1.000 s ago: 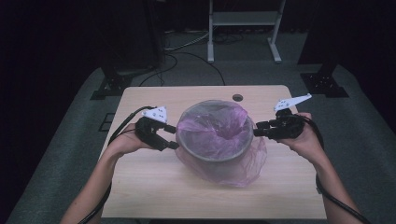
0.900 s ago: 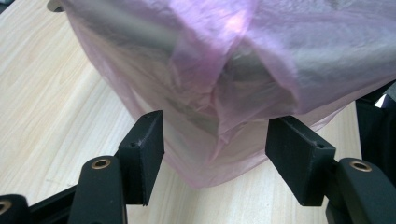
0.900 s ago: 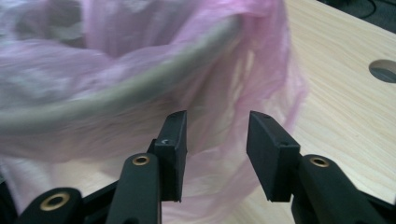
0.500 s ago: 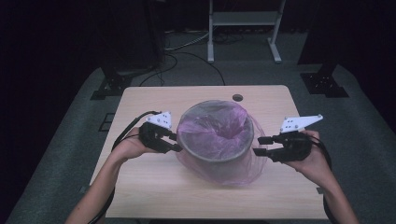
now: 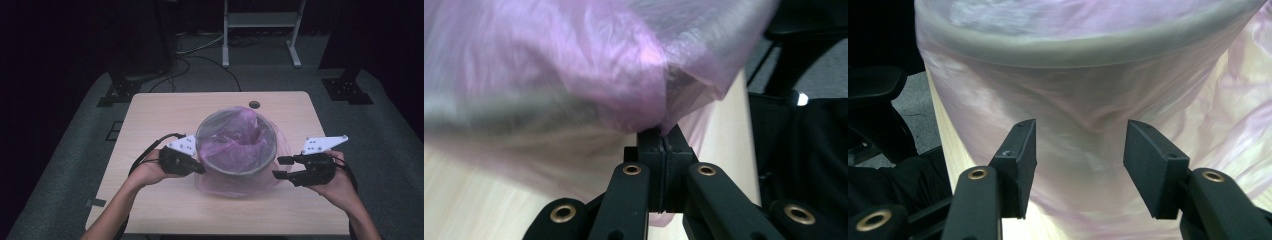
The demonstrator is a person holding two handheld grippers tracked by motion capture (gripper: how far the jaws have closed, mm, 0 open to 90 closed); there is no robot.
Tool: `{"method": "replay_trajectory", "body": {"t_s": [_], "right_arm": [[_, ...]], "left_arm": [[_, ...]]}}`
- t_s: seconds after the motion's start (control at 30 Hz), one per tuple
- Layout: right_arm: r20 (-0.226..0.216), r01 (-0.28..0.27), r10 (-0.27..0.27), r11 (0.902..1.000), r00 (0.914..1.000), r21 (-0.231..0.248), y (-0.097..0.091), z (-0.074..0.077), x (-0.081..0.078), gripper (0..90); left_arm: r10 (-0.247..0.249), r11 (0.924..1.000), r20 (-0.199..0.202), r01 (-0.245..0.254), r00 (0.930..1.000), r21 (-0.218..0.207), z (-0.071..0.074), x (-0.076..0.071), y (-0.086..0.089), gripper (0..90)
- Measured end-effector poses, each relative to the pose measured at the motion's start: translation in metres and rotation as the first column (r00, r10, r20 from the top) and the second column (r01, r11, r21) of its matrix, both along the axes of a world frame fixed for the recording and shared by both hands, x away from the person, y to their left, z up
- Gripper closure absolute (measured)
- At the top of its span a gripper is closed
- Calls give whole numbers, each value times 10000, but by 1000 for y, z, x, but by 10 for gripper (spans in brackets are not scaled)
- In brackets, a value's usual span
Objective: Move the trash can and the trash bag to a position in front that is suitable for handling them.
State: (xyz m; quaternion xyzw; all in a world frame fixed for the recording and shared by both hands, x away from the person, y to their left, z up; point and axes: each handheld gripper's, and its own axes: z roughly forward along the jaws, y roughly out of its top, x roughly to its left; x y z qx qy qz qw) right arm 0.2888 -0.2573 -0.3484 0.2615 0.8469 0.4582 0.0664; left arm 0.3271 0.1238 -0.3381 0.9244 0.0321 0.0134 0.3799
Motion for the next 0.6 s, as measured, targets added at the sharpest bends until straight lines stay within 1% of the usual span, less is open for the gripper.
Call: {"method": "replay_trajectory", "body": {"t_s": [0.03,0.07,0.1,0.13,0.17,0.23,0.27,0.3,0.33,0.37,0.4,0.43,0.47,0.5,0.6], "right_arm": [[22,-6,6,10000,10000,-5,-1,0,0,441],[7,0,0,10000,10000,3,-2,0,-1,438],[7,0,0,10000,10000,3,-2,0,-1,438],[10,-36,36,9999,10000,97,-4,1,-1,430],[10,-36,36,9999,10000,97,-4,1,-1,430],[92,-55,54,10000,9999,64,-3,1,-3,414],[113,-60,59,10000,9999,76,-2,2,-2,411],[113,-60,59,10000,9999,76,-2,2,-2,411],[133,-95,94,9999,9999,121,0,1,-2,404],[133,-95,94,9999,9999,121,0,1,-2,404],[151,-113,111,9999,9998,118,1,1,-1,399],[150,-158,155,9998,9998,150,4,0,0,391],[150,-158,155,9998,9998,150,4,0,0,391],[127,-147,145,9998,9998,162,5,-1,1,383],[186,-162,158,9997,9997,188,8,-3,2,374]], "left_arm": [[-279,9996,-6,279,9996,6,0,-6,-9,890],[-388,9992,-22,388,9992,13,-1,-9,-13,880],[-388,9992,-22,388,9992,13,-1,-9,-13,861],[-599,9981,-163,601,9981,99,-1,-11,-16,825],[-599,9981,-163,601,9981,99,-1,-11,-16,774],[-624,9976,-237,631,9978,289,-2,-11,-14,684],[-532,9976,-292,544,9982,424,-2,-9,-7,642],[-532,9976,-292,544,9982,424,-2,-9,-7,616],[-416,9982,-384,432,9984,419,-2,-7,-3,594],[-329,9987,-408,344,9986,371,-1,-6,2,594],[-202,9992,-387,215,9990,336,0,-3,7,577],[-13,9996,-351,22,9994,275,2,3,16,528],[-13,9996,-351,22,9994,275,2,3,16,507],[121,9996,-255,-115,9996,249,4,6,20,507],[469,9989,-95,-468,9989,85,9,19,28,435]]}}
